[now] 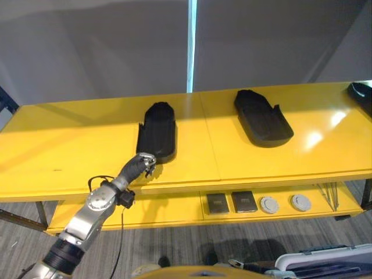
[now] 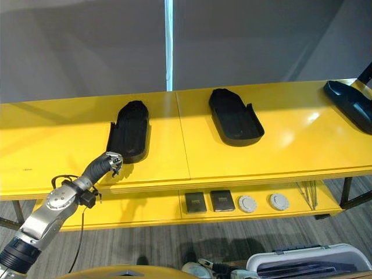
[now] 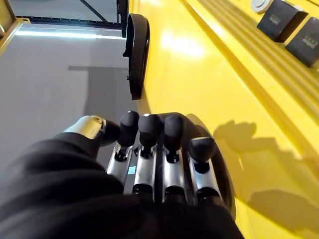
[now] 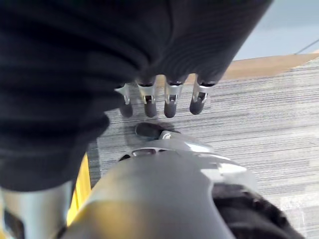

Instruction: Move parts from the plastic box to the shelf.

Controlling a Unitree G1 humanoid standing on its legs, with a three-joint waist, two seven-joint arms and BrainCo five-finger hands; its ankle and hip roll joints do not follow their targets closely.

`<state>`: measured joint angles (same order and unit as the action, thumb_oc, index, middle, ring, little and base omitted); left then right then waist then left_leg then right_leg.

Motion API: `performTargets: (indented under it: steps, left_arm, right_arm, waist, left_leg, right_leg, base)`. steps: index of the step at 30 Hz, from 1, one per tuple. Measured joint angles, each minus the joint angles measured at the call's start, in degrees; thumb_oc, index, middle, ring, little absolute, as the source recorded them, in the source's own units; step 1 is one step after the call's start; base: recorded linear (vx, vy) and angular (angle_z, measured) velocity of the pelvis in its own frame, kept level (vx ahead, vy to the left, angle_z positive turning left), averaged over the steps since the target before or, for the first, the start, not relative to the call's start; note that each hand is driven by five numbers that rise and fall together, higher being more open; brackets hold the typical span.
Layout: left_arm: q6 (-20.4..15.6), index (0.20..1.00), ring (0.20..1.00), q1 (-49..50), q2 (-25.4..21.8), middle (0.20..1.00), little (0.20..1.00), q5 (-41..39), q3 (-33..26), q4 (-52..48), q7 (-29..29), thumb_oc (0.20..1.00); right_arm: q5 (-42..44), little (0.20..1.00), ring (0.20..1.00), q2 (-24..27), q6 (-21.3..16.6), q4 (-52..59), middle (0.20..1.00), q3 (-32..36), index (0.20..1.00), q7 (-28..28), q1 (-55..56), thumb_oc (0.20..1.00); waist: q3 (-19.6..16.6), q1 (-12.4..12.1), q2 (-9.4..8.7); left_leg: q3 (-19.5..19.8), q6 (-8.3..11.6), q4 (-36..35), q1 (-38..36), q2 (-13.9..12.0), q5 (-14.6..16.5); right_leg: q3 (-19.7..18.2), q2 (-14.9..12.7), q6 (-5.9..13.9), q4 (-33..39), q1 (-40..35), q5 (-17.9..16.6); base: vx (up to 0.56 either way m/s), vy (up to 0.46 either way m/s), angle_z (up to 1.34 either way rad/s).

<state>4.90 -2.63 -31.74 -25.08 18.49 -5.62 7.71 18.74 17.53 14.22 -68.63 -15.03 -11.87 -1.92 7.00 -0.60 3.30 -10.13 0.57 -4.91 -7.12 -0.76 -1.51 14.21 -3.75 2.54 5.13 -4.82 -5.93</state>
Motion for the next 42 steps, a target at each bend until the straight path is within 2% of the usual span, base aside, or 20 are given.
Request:
performTargets:
  steps: [11, 24, 38, 42]
  left_arm:
    - [-0.5, 0.200, 0.200, -0.1, 1.7, 0.200, 0.200, -0.1, 0.3, 6.2, -6.2, 0.200]
    - [-0.7, 0.200, 0.200, -0.6, 2.8, 0.200, 0.200, 0.0, 0.4, 10.3, -9.8, 0.200]
    - [-2.5, 0.200, 0.200, -4.3, 8.1, 0.200, 0.200, -0.7, 1.9, 15.5, -16.3, 0.200]
    - [-2.5, 0.200, 0.200, -5.3, 8.2, 0.200, 0.200, -0.7, 1.9, 16.5, -17.6, 0.200]
  right_arm:
    - [0.0, 1.000, 1.000, 0.0, -0.3, 0.3, 1.000, 0.0, 1.000, 0.2, 0.1, 1.000]
    - [-0.2, 1.000, 1.000, 0.0, -0.5, 0.8, 1.000, 0.0, 1.000, 0.4, 0.4, 1.000]
    - [-1.2, 1.000, 1.000, 0.0, -0.6, 3.0, 1.000, -0.6, 1.000, 0.4, 1.3, 1.000]
    - [-1.5, 1.000, 1.000, 0.0, -0.6, 3.8, 1.000, -0.7, 1.000, 0.4, 1.6, 1.000]
  waist:
    - [-0.3, 1.8, 0.22]
    - [-0.4, 2.9, -0.16]
    - [0.0, 4.1, -0.76]
    - [0.2, 4.5, -1.09]
  left_leg:
    - [-1.0, -0.24, 0.0, 0.0, 0.0, 0.3]
    - [-2.5, -0.34, 0.0, -0.3, 0.0, 0.3]
    - [-3.5, -0.55, 0.0, -0.8, 0.0, 0.5]
    - [-4.0, -0.65, 0.0, -1.0, 0.0, 0.6]
  right_leg:
    - [-1.0, 0.0, 0.21, 0.0, 0.5, -0.1]
    - [-2.4, 0.1, 0.34, 0.0, 0.8, -0.3]
    - [-3.2, 0.2, 0.42, 0.0, 0.8, -0.5]
    - [-3.8, 0.2, 0.41, 0.0, 0.9, -0.6]
  base:
    - [0.04, 0.000, -0.05]
    - [0.02, 0.002, -0.05]
    - [0.00, 0.001, -0.03]
    - [-0.01, 0.003, -0.07]
